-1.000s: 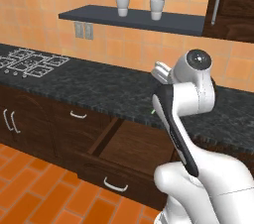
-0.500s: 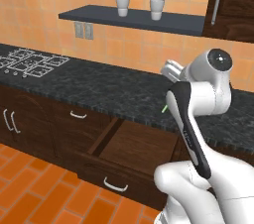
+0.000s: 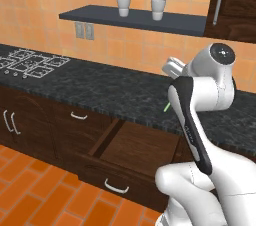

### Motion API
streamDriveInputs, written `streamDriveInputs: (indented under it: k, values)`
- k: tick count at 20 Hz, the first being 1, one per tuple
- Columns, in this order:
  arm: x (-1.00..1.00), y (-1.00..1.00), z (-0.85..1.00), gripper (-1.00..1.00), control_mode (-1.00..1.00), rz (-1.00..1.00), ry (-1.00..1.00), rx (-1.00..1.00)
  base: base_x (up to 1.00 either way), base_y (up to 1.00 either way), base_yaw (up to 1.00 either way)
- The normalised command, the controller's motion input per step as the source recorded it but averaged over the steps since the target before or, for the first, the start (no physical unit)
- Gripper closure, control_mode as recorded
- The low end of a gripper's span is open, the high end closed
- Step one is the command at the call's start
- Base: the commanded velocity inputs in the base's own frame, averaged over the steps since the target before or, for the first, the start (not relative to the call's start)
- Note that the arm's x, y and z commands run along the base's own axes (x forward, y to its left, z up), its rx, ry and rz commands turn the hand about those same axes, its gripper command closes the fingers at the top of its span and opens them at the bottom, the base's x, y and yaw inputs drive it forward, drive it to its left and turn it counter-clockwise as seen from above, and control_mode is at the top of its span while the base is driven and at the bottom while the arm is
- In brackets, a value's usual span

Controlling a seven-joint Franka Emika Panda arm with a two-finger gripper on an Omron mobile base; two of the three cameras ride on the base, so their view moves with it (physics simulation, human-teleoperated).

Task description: Take a straw from the drawer in front and place it inside the glass cup on the dining counter.

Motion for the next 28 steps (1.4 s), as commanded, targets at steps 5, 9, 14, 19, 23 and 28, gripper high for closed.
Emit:
streamDriveInputs:
  k: [5,9,14,19,23,28]
  values:
    - [0.0,0.0,0.0,1.0,1.0,0.0,0.0,0.0,0.0,0.0,0.0]
    - [0.0,0.0,0.0,1.0,1.0,0.0,0.0,0.0,-0.4,0.09,0.0]
    - [0.0,0.0,0.0,1.0,1.0,0.0,0.0,0.0,-0.4,0.45,-0.09]
    - [0.0,0.0,0.0,1.0,1.0,0.0,0.0,0.0,-0.35,0.6,-0.15]
    - [0.0,0.0,0.0,1.0,1.0,0.0,0.0,0.0,-0.26,0.85,-0.05]
    - [0.0,0.0,0.0,1.0,1.0,0.0,0.0,0.0,-0.02,0.95,0.46]
